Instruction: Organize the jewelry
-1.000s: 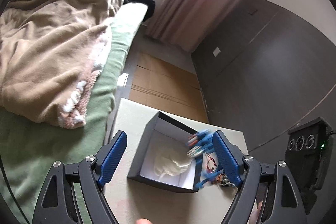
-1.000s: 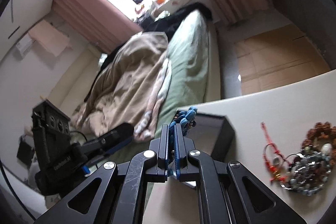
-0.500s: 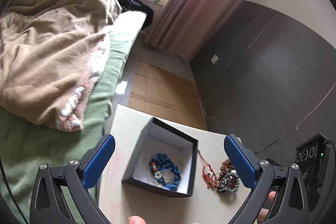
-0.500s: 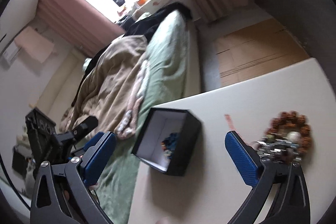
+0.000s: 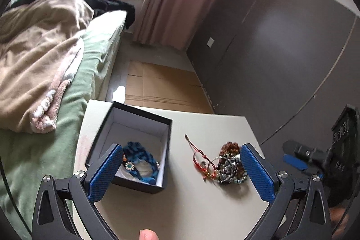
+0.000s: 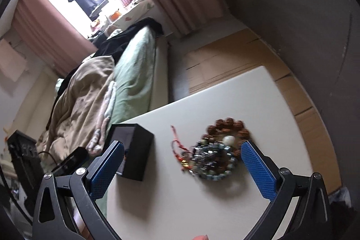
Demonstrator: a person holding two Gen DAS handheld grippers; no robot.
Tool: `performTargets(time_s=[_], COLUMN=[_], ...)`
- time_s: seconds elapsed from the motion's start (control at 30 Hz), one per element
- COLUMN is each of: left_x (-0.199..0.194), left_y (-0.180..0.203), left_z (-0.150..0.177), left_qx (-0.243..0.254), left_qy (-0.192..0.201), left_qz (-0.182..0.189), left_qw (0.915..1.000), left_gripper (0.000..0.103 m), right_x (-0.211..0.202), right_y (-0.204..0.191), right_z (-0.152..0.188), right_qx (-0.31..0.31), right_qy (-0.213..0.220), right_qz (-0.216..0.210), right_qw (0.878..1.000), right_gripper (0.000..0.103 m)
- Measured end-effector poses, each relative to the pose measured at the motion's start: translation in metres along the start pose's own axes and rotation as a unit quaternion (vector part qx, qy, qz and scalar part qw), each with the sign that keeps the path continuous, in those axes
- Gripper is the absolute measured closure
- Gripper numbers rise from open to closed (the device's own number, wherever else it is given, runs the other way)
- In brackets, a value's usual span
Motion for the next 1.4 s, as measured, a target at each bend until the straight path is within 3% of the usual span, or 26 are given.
performTargets(time_s=[0.27, 0.37, 0.47, 0.6, 0.83, 1.1, 1.4], left_x=[0.011, 0.017, 0.025, 0.038, 0.065, 0.094, 0.114], left_y=[0.035, 0.044, 0.055, 0.066, 0.076, 0.083, 0.081], left_z=[0.031, 0.039, 0.049, 0.062, 0.079, 0.089, 0.09], left_qx=[0.05, 0.057, 0.073, 0.095, 0.11, 0.118, 0.111], left_qy=[-0.018, -0.027, -0.042, -0.057, -0.081, -0.098, -0.111], left_qz=[0.012, 0.022, 0.021, 0.015, 0.012, 0.003, 0.002], left_qw=[0.9985, 0.9978, 0.9963, 0.9938, 0.9905, 0.9882, 0.9877], left_gripper=[0.0, 0.005, 0.014, 0.024, 0.046, 0.05, 0.071], right_x=[-0.02, -0.02, -0.023, -0.024, -0.024, -0.019, -0.016], right_y=[0.027, 0.04, 0.055, 0.064, 0.071, 0.081, 0.089], right_z=[0.013, 0.016, 0.022, 0.026, 0.027, 0.023, 0.015], right_qx=[0.01, 0.035, 0.064, 0.093, 0.103, 0.11, 0.107], right_qy=[-0.004, -0.011, -0.016, -0.022, -0.022, -0.03, -0.034], right_qz=[0.019, 0.024, 0.027, 0.005, 0.008, 0.017, 0.023], right_qw=[1.0, 0.999, 0.997, 0.995, 0.994, 0.993, 0.993], right_gripper=[0.0, 0.003, 0.016, 0.019, 0.02, 0.02, 0.02])
Point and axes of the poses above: each gripper's, at about its wrist camera, not at the fingertips, and x roughly the way its jaws point, y to its right, z to its underside, the point moved 4 cm from there along x, roughly the way its jaws point, and after that the axes turned 9 degrees about -x, right-handed, at the moved point
